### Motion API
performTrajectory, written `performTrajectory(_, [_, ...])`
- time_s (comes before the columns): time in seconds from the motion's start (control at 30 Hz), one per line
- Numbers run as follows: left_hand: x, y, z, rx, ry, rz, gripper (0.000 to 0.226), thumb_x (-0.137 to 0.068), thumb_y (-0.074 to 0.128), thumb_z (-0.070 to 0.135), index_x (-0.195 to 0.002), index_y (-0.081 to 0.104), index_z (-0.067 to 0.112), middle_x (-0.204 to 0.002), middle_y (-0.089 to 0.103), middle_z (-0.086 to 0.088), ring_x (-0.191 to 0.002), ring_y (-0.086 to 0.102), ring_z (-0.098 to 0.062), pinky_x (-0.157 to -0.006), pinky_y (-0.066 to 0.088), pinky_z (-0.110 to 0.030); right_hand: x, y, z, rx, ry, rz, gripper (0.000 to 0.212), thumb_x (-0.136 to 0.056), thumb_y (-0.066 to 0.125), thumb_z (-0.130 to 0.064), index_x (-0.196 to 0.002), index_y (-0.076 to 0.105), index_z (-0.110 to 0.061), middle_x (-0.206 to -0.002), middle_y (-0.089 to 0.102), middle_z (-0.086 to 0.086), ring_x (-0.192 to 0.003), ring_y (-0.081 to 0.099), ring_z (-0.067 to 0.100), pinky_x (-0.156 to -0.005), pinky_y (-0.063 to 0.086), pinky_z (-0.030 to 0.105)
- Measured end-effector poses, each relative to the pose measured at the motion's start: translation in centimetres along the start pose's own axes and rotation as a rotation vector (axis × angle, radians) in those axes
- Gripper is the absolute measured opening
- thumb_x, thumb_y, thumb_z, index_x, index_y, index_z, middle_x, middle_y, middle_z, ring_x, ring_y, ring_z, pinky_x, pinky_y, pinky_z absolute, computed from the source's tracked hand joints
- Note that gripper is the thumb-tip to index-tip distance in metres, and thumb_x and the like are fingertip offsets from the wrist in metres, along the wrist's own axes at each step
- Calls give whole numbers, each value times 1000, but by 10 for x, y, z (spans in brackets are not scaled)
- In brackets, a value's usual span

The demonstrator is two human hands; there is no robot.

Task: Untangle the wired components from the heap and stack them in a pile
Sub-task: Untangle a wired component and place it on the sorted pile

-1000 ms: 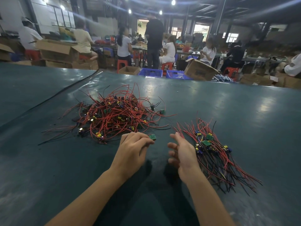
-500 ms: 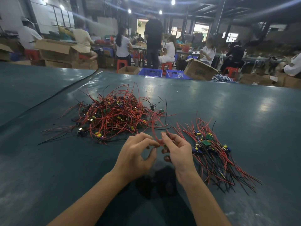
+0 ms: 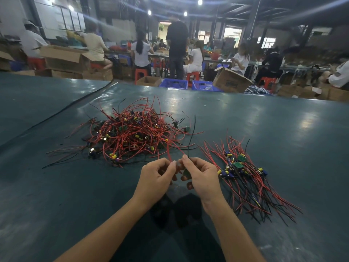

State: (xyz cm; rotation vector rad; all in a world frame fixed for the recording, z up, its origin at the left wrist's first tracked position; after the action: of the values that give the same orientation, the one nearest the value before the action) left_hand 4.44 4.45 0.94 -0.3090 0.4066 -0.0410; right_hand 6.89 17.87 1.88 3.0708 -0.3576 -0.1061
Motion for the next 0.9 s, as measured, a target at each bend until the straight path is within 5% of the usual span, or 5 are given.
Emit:
performTrajectory(0.17, [-2,-1,-6,3,-50,-8,25,-93,62,21,-70,69,17,-63,67,-1,-56,61,-9,-55,50,-24,-1,0,1,22,21,20,30,-93,64,-30,-66,76,-24,-72,73,4,-65,68,17,-64,56,39])
performTrajectory(0.3, [-2,2,-6,28,-81,-83,16,-92,62,18,-81,72,24,-69,71,3,-59,65,-12,-60,55,-26,-1,-1,3,14,31,29,27,-95,62,-29,-73,74,-19,-70,73,-1,-56,65,8,-46,49,24])
performTrajectory(0.63, [-4,-3,-1,399,-199,47,16,-100,48,12,-88,56,7,-65,66,1,-49,56,-11,-49,47,-20,-7,-9,7,-134,47,155,24,-89,69,-29,-69,71,-16,-65,66,-7,-42,47,5,-38,39,19])
performTrajectory(0.77, [-3,0,-5,466,-327,-21,23,-98,51,32,-88,58,12,-71,68,-4,-53,58,-14,-53,49,-23,-4,-8,4,-144,-2,126,20,-86,73,-28,-67,75,-20,-68,67,-2,-47,50,7,-39,39,19])
performTrajectory(0.9, [2,9,0,449,-369,-261,62,-79,51,71,-81,68,12,-71,69,-7,-58,61,-18,-58,51,-24,-3,-5,-1,-135,-48,75,12,-82,75,-31,-72,78,-24,-73,71,4,-62,62,16,-57,53,31])
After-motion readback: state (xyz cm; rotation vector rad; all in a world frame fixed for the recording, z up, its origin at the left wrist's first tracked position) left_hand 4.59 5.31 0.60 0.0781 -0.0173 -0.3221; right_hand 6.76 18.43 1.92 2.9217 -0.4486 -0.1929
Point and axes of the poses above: each hand's wrist, its own x-axis away from the middle knuckle, its own y-axis out of the palm, z = x × y, the point moved 4 cm from there along -x, towards the middle knuckle
